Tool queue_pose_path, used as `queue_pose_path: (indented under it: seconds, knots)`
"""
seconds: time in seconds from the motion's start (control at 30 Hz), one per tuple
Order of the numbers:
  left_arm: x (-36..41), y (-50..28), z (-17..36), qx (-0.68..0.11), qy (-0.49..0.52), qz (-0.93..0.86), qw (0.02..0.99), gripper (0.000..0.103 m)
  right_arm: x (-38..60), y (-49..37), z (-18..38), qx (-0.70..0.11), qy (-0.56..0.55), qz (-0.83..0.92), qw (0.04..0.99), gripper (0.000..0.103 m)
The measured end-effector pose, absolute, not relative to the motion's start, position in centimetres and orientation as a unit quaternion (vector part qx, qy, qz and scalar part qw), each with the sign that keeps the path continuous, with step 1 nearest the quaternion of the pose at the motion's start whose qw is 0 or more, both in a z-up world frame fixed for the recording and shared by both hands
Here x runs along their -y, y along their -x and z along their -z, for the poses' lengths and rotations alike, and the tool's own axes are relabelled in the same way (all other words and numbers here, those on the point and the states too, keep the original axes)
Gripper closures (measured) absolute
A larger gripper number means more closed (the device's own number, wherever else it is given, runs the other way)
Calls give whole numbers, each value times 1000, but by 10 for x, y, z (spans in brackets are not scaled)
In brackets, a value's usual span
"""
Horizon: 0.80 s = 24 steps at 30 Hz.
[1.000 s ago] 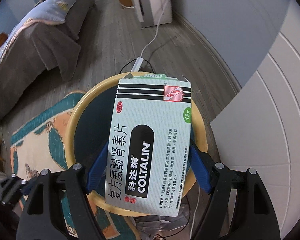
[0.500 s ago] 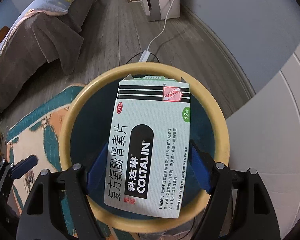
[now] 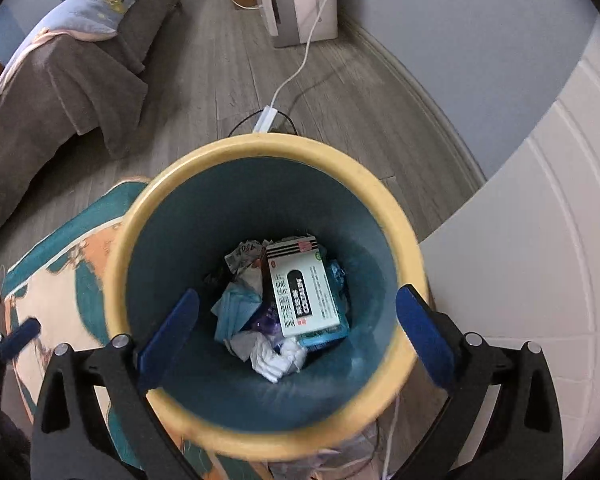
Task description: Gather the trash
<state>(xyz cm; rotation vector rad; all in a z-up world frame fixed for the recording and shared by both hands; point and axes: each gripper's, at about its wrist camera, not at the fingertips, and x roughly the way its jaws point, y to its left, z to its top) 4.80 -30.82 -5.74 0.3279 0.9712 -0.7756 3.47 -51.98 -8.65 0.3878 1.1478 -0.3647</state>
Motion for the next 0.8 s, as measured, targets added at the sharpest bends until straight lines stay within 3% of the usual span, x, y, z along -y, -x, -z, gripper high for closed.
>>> queue_pose_path:
  seconds: [0.23,0.43,0.8]
  knots:
    - [273,-26,-7,-420,-141,328,834,5,496,27,6,-478,-164,181,843,5]
    - [245,3,-44,-395,-119,291,863,5,467,71,-16,-462,-159,171,855,5]
    - [249,25,-39,-359,-156,295,872,5,438,106,-28,-446,-112,201,865,5]
